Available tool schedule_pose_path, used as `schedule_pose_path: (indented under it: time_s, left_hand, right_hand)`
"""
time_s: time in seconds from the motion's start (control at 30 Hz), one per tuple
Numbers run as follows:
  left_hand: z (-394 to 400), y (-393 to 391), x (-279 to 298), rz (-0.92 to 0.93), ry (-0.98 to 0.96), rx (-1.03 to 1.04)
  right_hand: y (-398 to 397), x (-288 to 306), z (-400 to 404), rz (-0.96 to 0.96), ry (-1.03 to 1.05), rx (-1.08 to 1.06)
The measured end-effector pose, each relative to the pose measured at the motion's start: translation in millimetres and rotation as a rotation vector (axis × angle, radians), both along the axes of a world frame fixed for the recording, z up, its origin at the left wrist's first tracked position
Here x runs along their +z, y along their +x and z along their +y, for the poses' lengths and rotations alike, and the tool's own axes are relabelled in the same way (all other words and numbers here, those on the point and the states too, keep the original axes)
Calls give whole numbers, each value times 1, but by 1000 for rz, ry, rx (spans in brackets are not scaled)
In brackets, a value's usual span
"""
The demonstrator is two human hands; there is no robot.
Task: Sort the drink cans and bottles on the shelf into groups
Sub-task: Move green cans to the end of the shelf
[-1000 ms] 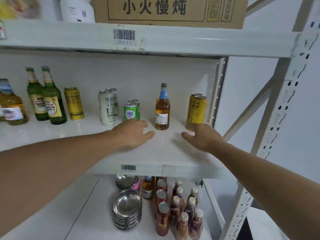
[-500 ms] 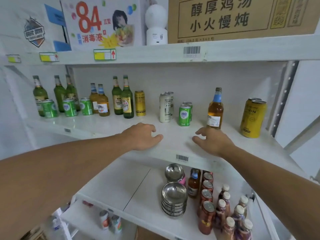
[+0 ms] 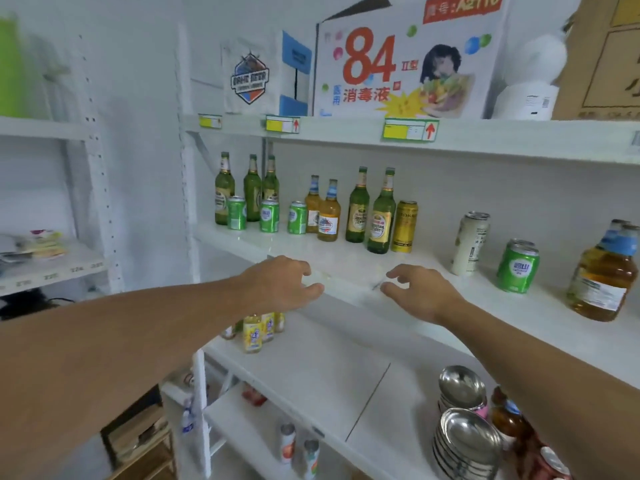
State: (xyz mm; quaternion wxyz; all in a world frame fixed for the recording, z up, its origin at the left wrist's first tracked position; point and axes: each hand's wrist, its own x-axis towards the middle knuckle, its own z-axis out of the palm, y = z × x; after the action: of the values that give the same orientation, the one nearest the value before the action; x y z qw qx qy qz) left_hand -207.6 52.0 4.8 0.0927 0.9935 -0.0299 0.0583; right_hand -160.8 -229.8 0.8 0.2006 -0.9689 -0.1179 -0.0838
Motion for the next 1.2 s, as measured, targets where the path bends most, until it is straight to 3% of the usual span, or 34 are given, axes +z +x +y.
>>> schedule_pose_path:
  time_s: [0.2, 0.43, 0.73, 0.97, 1.2]
  left_hand:
    - [112, 4, -9, -24, -31, 35]
    - [186, 20, -16, -13, -30, 64]
    - [217, 89, -25, 14, -29, 81]
    - [231, 154, -13, 17, 151, 146]
    - [246, 212, -14, 45, 117, 235]
  right_hand:
    - [17, -6, 117, 12, -13, 62]
    - [42, -7, 187, 23, 4, 78]
    - [114, -8, 231, 33, -24, 123]
    - [200, -2, 248, 4, -62, 203]
    - [277, -6, 276, 13, 70, 258]
